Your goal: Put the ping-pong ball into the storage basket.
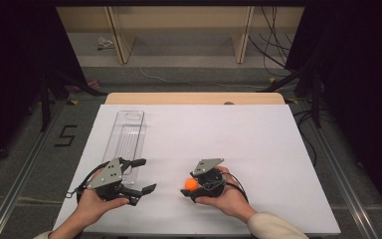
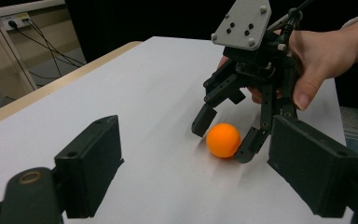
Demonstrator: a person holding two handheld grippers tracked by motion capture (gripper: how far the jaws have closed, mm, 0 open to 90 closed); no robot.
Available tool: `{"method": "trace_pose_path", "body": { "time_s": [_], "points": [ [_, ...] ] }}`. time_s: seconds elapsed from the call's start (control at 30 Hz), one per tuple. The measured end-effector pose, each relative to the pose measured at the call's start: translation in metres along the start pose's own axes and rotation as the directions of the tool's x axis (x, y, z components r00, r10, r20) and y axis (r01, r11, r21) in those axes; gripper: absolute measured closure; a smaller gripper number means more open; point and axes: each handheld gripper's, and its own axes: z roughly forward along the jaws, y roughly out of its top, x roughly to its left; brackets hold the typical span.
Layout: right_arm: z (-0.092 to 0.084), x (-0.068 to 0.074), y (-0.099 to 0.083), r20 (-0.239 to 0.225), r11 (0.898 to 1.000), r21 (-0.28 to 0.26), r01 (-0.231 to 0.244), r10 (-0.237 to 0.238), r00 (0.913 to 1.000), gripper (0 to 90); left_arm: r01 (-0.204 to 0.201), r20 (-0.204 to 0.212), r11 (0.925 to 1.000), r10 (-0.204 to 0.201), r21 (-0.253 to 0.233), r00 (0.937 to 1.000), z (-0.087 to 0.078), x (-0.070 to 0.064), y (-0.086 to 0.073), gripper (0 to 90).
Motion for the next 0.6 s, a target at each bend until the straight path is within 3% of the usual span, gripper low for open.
{"method": "trace_pose_path", "body": {
  "time_s": [0.6],
  "points": [
    [-0.0004, -0.0004, -0.0003, 0.001, 1.0, 0.019, 0.009, -0.009, 1.0, 45.3, 0.0, 0.001, 1.0, 0.0, 0.0, 1.0, -0.0001, -0.0001, 0.0, 16.9]
  ]
}}
